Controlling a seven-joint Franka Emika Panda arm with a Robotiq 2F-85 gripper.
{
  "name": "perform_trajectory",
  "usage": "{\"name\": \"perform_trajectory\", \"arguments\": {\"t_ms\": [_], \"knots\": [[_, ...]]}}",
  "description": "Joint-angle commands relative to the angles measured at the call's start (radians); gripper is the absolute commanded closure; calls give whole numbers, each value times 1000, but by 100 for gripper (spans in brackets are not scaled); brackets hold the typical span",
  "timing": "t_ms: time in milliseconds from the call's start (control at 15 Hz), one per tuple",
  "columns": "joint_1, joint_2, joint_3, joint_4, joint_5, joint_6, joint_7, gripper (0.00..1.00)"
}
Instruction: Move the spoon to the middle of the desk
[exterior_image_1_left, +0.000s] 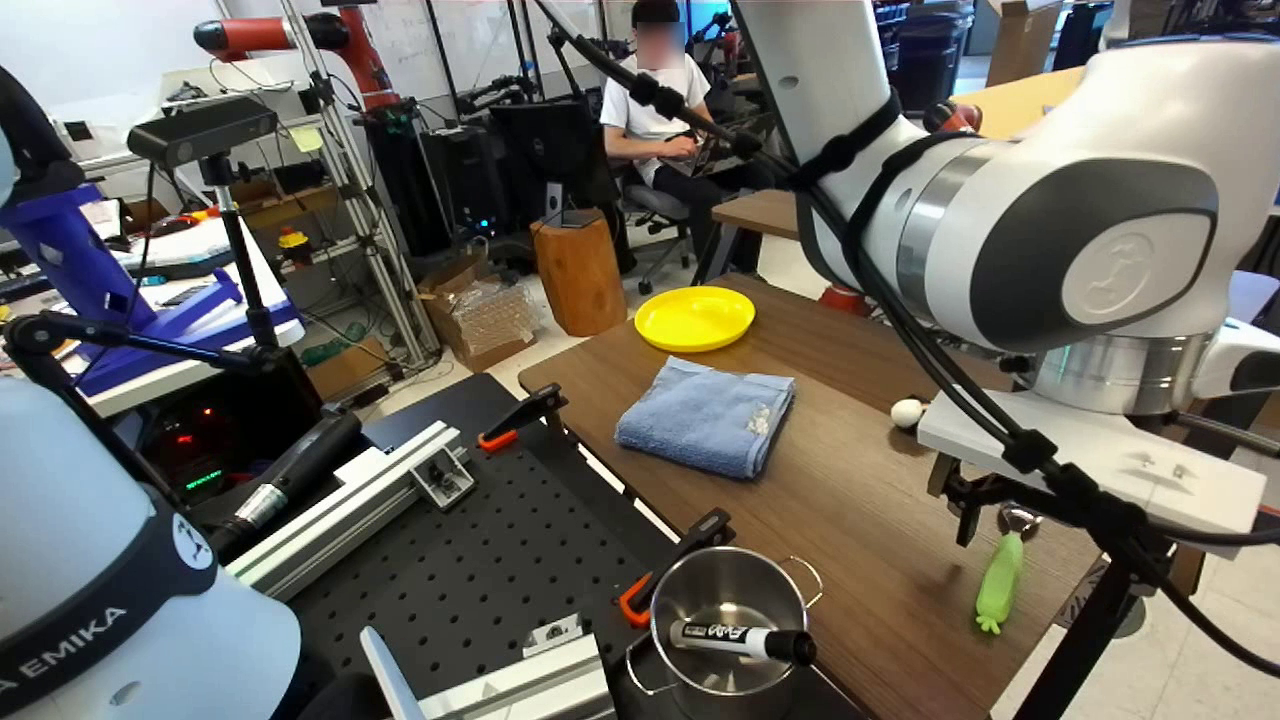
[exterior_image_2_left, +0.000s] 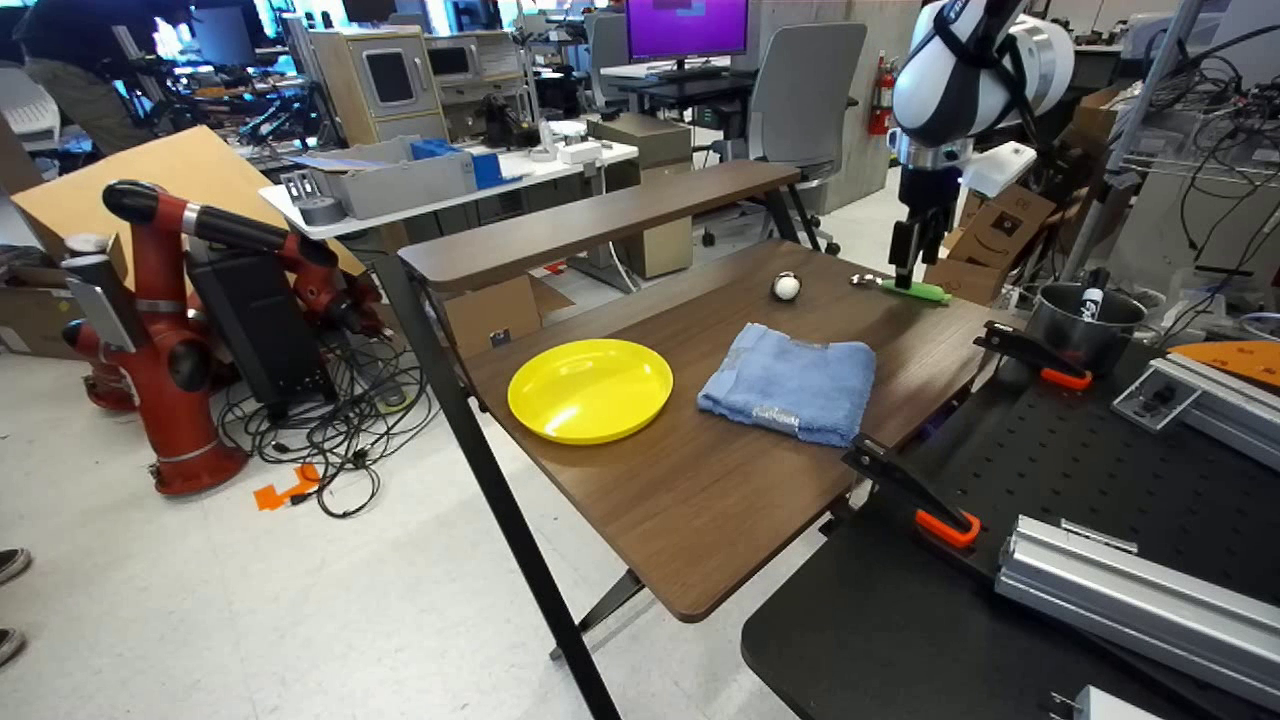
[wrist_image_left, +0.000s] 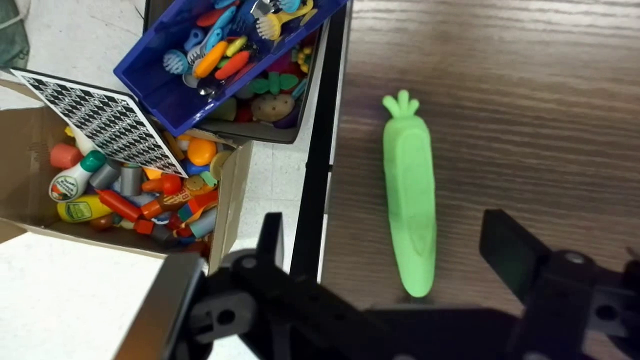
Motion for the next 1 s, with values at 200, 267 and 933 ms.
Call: {"name": "perform_trajectory", "arguments": {"t_ms": [200, 267, 933], "knots": [[-14, -7, 26, -34, 0, 5, -52, 5], [-10, -6, 27, -34, -4, 7, -55, 26], [-21, -9, 48, -18, 10, -13, -81, 94]]}}
